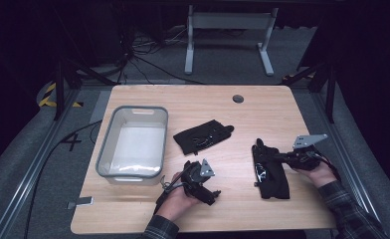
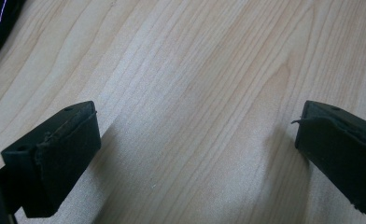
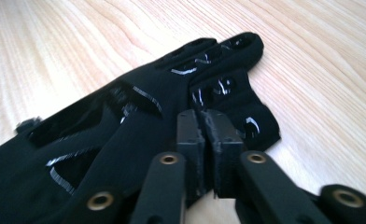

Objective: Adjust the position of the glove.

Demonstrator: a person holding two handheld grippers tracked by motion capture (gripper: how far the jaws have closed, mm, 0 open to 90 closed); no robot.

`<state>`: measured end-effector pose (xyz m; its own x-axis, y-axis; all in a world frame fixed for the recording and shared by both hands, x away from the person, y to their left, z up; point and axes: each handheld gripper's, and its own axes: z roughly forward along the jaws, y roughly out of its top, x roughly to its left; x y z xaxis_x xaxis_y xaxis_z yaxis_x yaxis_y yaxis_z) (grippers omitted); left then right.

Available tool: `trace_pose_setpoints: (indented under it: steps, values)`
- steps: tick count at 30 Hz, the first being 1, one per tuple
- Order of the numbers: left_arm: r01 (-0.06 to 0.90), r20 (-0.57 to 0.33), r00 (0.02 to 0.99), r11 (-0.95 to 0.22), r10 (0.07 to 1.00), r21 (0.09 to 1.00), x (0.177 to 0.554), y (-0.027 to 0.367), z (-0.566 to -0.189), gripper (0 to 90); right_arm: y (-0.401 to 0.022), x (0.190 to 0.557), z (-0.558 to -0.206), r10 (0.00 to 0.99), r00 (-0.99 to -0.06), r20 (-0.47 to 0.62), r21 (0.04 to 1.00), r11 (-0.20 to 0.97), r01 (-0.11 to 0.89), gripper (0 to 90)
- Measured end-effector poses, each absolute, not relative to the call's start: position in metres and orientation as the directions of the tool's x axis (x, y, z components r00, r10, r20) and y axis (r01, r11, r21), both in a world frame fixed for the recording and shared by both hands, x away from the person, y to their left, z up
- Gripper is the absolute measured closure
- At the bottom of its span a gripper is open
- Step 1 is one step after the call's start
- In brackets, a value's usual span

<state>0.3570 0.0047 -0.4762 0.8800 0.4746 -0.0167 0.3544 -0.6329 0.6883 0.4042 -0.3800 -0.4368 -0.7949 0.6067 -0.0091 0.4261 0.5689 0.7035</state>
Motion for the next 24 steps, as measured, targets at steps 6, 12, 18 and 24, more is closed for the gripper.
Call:
trace_pose_setpoints:
  steps: [6,12,18,24]
  values:
    - [0.354,-0.015,0.880,-0.634,0.475,0.687,0.357,0.005,-0.476,0.4,-0.406,0.382,-0.438,0.673,-0.739,0.011,0.731,0.499,0.465,59.0]
    - [0.355,-0.016,0.879,-0.632,0.477,0.688,0.357,0.004,-0.476,0.1,-0.421,0.361,-0.447,0.728,-0.685,-0.016,0.734,0.474,0.487,35.5]
    - [0.354,-0.015,0.880,-0.634,0.476,0.688,0.357,0.005,-0.476,0.1,-0.437,0.347,-0.459,0.777,-0.629,-0.020,0.723,0.445,0.528,16.2]
    - [0.355,-0.015,0.880,-0.637,0.475,0.684,0.356,0.004,-0.475,0.4,-0.441,0.344,-0.466,0.793,-0.609,-0.027,0.733,0.430,0.527,13.0]
